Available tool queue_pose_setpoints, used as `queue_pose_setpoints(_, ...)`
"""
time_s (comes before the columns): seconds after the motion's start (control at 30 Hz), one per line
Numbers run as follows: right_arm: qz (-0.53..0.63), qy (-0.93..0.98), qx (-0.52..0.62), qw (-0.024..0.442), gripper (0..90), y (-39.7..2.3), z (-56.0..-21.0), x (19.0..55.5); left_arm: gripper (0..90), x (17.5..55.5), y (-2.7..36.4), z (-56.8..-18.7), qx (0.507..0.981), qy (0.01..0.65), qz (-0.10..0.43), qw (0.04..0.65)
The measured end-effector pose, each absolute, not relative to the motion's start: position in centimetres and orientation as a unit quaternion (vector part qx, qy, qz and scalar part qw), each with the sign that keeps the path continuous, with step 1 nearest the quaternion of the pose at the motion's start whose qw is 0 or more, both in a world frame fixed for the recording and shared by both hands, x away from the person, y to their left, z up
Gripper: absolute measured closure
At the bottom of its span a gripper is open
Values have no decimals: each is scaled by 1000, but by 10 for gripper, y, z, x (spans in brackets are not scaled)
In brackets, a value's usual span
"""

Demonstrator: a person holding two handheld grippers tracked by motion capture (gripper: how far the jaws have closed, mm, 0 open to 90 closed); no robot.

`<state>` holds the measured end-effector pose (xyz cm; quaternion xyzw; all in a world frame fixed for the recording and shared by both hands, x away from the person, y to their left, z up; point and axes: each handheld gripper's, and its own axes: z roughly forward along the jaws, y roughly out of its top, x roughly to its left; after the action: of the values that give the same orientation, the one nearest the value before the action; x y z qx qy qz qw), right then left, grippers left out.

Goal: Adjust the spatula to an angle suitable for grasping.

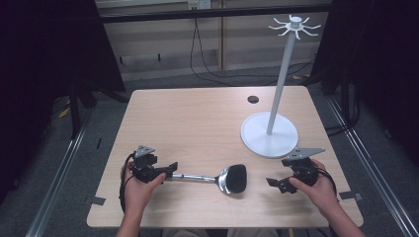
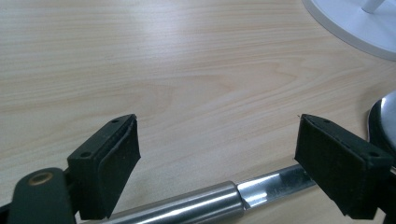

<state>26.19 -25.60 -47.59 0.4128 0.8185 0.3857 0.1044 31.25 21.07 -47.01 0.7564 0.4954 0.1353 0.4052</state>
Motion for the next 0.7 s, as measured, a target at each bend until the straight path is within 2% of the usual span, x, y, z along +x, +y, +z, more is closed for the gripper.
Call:
queue_pose_setpoints(0.23, 380, 824, 406, 110, 39, -254, -476, 264, 155, 309, 215, -469, 756, 499, 139, 400)
queue_pose_setpoints(0.47, 377, 831, 395, 105, 39, -247, -477, 268, 221, 305, 227, -468, 752, 512, 145, 390)
queue_pose_setpoints(0.6, 380, 833, 389, 103, 39, -243, -477, 271, 308, 302, 235, -469, 755, 516, 150, 376)
queue_pose_setpoints(0.63, 378, 835, 386, 103, 39, -241, -478, 272, 358, 301, 238, -469, 752, 518, 152, 378)
queue_pose_setpoints(0.7, 378, 836, 385, 101, 39, -241, -478, 273, 378, 300, 240, -468, 751, 521, 159, 374)
